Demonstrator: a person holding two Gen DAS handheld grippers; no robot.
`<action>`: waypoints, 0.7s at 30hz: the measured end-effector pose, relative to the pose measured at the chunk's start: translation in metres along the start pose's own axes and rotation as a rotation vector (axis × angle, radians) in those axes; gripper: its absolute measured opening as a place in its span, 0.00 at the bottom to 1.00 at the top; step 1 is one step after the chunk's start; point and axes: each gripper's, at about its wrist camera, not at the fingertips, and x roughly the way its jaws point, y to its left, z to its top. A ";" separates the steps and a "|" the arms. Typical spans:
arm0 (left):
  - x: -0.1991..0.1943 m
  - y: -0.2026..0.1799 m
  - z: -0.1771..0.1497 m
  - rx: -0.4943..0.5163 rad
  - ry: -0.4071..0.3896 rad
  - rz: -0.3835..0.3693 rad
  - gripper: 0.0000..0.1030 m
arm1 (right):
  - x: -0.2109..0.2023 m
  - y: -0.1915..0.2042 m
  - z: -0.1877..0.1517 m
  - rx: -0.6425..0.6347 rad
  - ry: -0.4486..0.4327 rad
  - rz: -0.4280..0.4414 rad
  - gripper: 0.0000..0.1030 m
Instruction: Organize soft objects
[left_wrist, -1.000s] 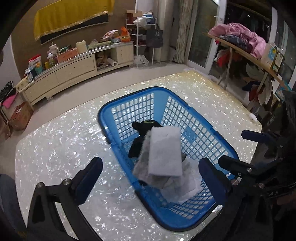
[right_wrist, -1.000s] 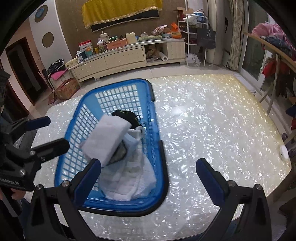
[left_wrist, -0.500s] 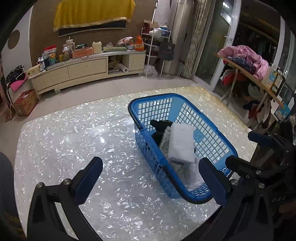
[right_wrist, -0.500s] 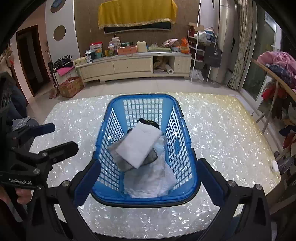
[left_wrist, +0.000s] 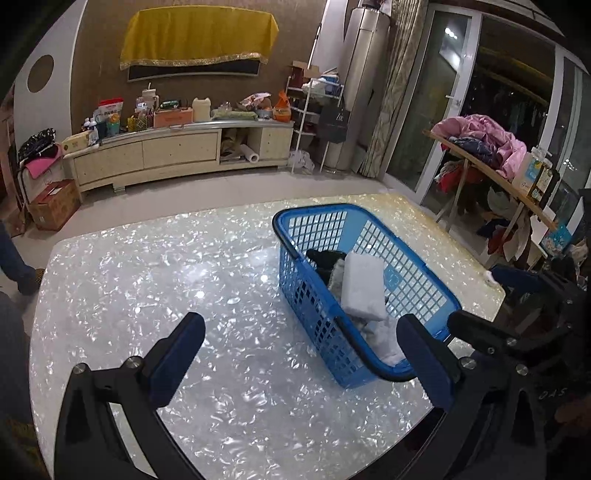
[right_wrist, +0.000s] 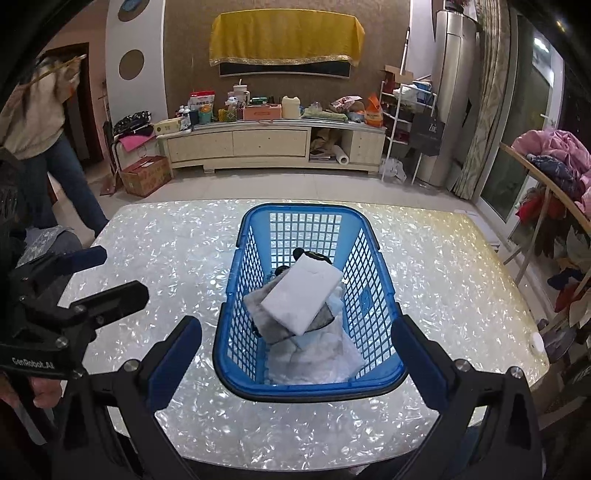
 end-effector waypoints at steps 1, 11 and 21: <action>0.001 0.000 -0.001 -0.003 0.004 0.005 1.00 | 0.000 0.001 -0.001 -0.003 0.000 -0.003 1.00; -0.003 -0.005 -0.004 0.012 -0.014 0.025 1.00 | 0.002 0.002 -0.004 -0.005 0.001 -0.012 1.00; -0.007 -0.009 -0.004 0.023 -0.028 0.029 1.00 | -0.004 0.003 -0.007 -0.003 -0.009 -0.009 1.00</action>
